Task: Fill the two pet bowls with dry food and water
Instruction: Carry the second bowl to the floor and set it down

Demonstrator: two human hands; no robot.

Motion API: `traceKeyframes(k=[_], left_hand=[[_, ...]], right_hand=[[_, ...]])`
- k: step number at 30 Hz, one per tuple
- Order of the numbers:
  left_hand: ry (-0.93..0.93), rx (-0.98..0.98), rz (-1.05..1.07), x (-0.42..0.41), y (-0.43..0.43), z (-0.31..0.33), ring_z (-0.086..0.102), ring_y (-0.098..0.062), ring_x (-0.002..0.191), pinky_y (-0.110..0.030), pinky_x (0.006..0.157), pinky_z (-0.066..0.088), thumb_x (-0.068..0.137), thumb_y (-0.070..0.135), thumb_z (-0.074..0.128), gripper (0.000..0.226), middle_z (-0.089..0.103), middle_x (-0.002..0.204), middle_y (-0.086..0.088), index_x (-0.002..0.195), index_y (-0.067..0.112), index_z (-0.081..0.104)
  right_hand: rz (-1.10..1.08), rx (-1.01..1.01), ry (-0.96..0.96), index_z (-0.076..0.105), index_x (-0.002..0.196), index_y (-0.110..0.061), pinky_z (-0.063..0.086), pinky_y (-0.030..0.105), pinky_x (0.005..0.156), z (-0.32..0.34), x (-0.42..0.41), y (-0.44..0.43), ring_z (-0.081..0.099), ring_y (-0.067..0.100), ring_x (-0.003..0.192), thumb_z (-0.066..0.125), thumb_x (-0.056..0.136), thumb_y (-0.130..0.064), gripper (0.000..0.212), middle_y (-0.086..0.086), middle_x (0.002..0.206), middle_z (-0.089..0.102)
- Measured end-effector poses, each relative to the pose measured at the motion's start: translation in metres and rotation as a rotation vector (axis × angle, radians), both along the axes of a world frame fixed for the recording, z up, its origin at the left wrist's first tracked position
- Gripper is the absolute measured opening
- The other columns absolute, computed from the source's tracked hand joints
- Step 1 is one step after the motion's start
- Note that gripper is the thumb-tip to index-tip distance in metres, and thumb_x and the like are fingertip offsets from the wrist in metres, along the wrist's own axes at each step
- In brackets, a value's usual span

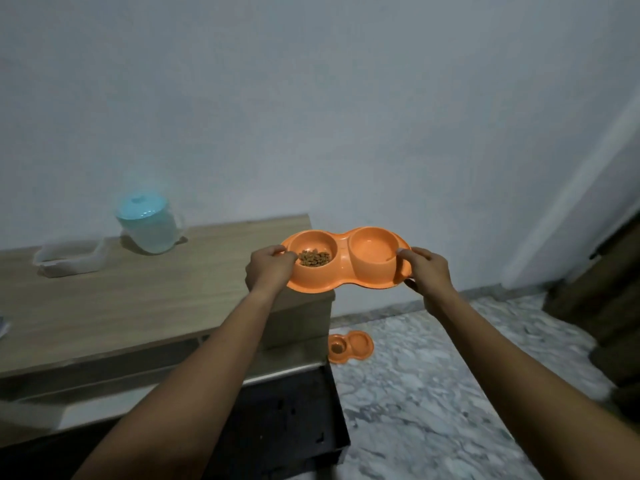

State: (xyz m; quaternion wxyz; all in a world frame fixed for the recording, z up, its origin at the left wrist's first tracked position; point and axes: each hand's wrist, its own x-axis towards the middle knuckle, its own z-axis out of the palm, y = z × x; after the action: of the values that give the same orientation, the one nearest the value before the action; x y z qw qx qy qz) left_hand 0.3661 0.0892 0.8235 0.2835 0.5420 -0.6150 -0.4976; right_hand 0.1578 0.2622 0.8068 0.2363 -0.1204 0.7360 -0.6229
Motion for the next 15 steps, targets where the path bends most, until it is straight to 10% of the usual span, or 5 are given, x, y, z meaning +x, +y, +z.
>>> traceKeyframes(k=[15], left_hand=[[-0.074,0.086,-0.262,-0.267,0.046,-0.106,0.061,-0.024,0.111,-0.041,0.098,0.048,0.079,0.035,0.069,0.050,0.062,0.131,0.001,0.128,0.028,0.061]], right_hand=[[-0.199,0.162,-0.061,0.067,0.128,-0.012,0.061,0.043,0.084,-0.083,-0.238,0.080,0.070,0.030,0.108,0.074,0.076,-0.032,0.056,0.013,0.118,0.073]])
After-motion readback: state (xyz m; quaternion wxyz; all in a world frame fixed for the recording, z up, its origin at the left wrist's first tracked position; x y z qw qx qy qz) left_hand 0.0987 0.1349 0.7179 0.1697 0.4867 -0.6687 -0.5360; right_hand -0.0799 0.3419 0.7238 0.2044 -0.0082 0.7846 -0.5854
